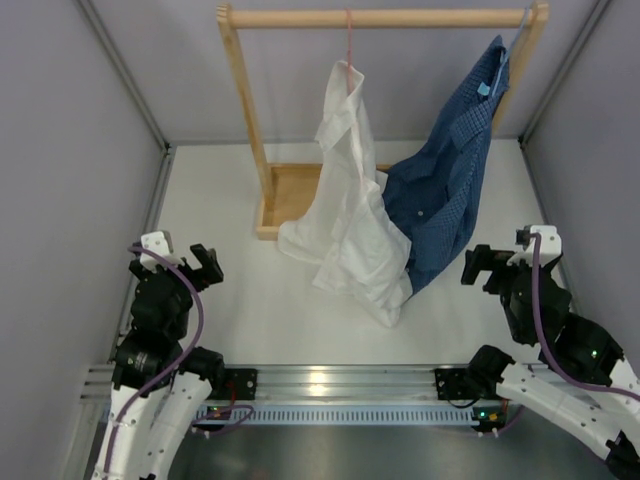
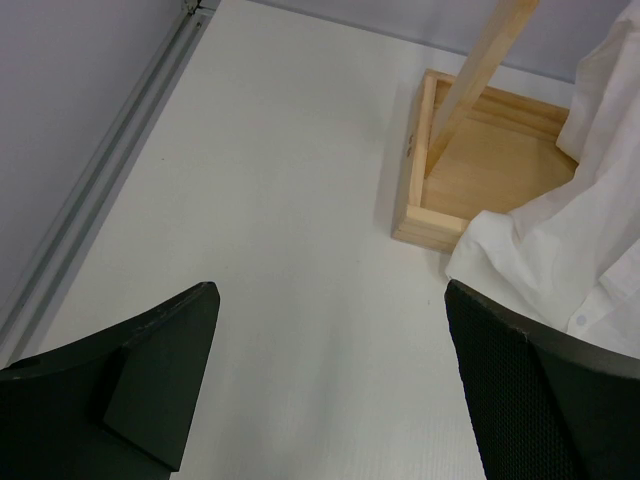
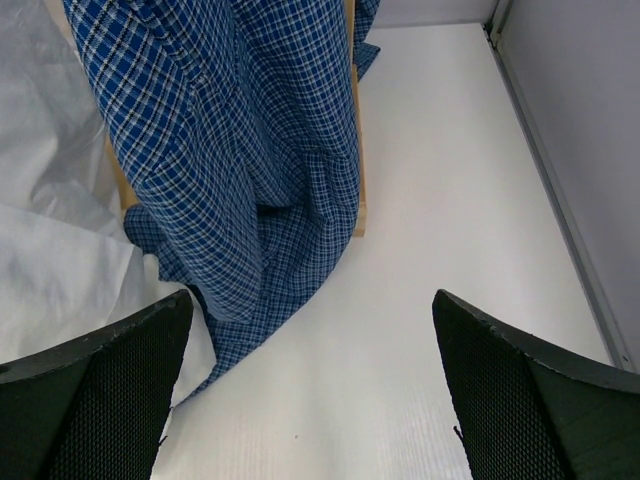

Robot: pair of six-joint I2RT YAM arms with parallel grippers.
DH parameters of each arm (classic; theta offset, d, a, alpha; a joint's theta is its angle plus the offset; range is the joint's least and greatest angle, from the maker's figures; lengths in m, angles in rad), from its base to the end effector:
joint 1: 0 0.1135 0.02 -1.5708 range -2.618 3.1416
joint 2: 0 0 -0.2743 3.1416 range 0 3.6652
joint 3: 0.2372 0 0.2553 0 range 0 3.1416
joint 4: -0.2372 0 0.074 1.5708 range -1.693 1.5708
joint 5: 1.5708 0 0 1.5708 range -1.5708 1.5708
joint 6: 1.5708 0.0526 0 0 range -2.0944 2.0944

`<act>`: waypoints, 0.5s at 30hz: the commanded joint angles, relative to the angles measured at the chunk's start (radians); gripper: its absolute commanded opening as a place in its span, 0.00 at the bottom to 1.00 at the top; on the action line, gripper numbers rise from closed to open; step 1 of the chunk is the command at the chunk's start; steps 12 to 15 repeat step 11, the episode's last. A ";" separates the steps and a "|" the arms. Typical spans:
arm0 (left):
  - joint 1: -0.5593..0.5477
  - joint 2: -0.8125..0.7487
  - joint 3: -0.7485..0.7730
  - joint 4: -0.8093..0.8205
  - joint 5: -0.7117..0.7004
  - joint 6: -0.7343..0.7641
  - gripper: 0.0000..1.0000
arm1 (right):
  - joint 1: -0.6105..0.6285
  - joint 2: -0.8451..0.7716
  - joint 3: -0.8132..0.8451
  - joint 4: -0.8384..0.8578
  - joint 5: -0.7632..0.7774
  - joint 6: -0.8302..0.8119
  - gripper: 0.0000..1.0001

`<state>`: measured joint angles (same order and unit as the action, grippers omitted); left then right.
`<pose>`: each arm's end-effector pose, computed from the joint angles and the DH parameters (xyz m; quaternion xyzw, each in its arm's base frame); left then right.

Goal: Place the shirt on the hanger

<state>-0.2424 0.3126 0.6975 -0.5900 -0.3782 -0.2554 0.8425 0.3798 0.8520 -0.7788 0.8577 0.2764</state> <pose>0.0889 -0.0020 0.3216 -0.1236 0.7612 -0.0113 0.6366 0.0712 0.0200 0.3488 0.0310 0.7732 0.0008 0.6335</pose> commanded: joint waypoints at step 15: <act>0.008 -0.029 -0.009 0.052 0.021 0.019 0.98 | 0.009 -0.007 0.002 -0.014 0.017 0.017 0.99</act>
